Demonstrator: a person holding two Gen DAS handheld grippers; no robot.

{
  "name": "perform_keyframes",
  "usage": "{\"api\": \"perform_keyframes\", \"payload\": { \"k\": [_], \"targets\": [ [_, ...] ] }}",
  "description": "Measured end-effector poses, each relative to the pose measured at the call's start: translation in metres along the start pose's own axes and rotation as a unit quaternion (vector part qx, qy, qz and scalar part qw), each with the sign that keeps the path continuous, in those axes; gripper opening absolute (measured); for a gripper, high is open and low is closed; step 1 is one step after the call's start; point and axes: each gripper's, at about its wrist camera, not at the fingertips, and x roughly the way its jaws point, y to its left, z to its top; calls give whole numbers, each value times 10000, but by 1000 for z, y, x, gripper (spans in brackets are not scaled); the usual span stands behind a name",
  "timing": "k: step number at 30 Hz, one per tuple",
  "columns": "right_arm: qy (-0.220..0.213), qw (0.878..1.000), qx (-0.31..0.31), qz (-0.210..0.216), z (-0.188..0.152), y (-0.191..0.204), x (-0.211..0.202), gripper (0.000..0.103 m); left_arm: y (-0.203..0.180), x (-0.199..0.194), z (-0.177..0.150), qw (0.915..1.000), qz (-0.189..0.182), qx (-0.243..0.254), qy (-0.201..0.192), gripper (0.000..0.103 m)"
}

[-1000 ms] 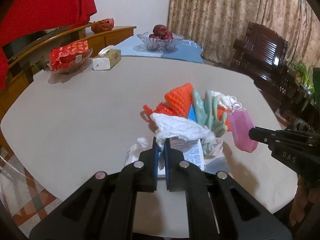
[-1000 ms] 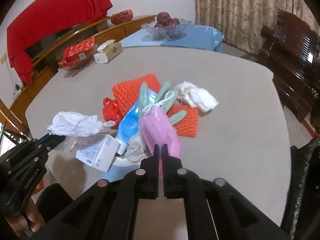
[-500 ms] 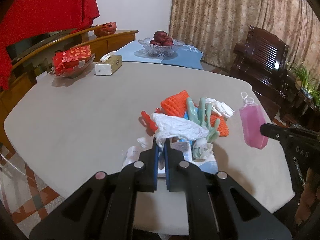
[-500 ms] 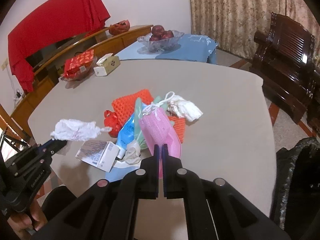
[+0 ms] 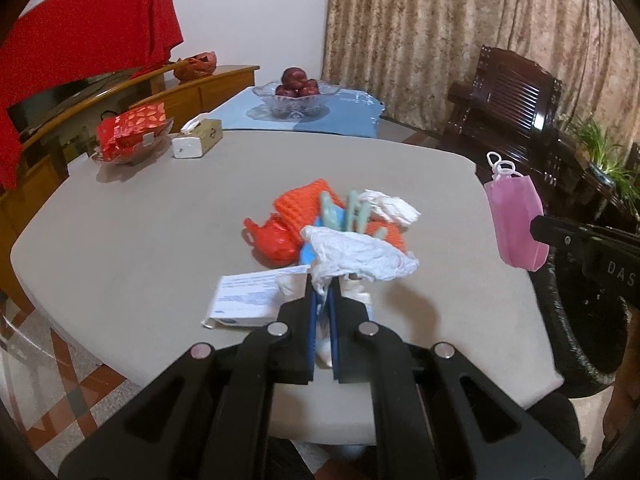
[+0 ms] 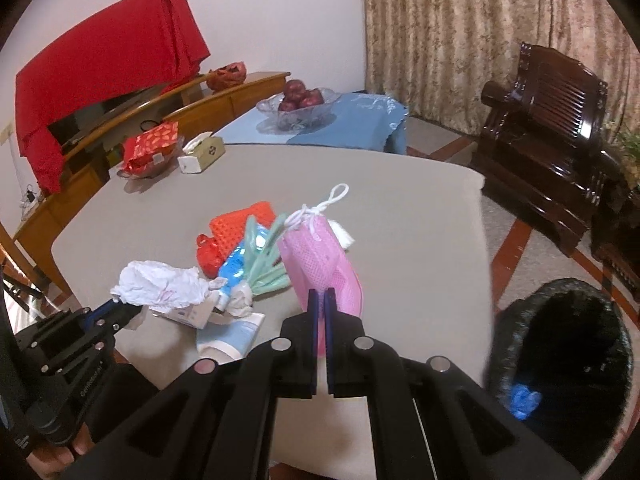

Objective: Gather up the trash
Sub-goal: 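Carry the tissue and mask over the black bin and open both tools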

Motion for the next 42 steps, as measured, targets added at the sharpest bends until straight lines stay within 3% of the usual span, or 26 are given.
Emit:
{"api": "perform_keyframes", "payload": {
  "k": [8,22,29,36,38,41,42],
  "targets": [
    [-55,9995,81,-306,-13,-46,-36,3,-64,-18,-4,9996,-210,165,19,5],
    [-26,9932,493,-1051,-50,-180,-95,3,-207,-18,-10,9950,-843,507,173,5],
    [119,9888,705,-1313,-75,-249,-105,3,-277,-6,-18,9921,-1065,559,346,5],
    [256,9873,779,-1361,-88,-291,-96,3,-327,-1,-28,9892,-1259,647,393,5],
    [281,9862,827,-1404,-91,-302,-94,3,-338,1,-30,9883,-1299,703,369,8],
    [337,9826,1028,-1511,-99,-322,-92,10,-354,6,-34,9854,-1387,907,387,20],
    [325,9821,1076,-1513,-101,-326,-94,12,-354,6,-35,9851,-1391,932,388,33]
  ]
}}
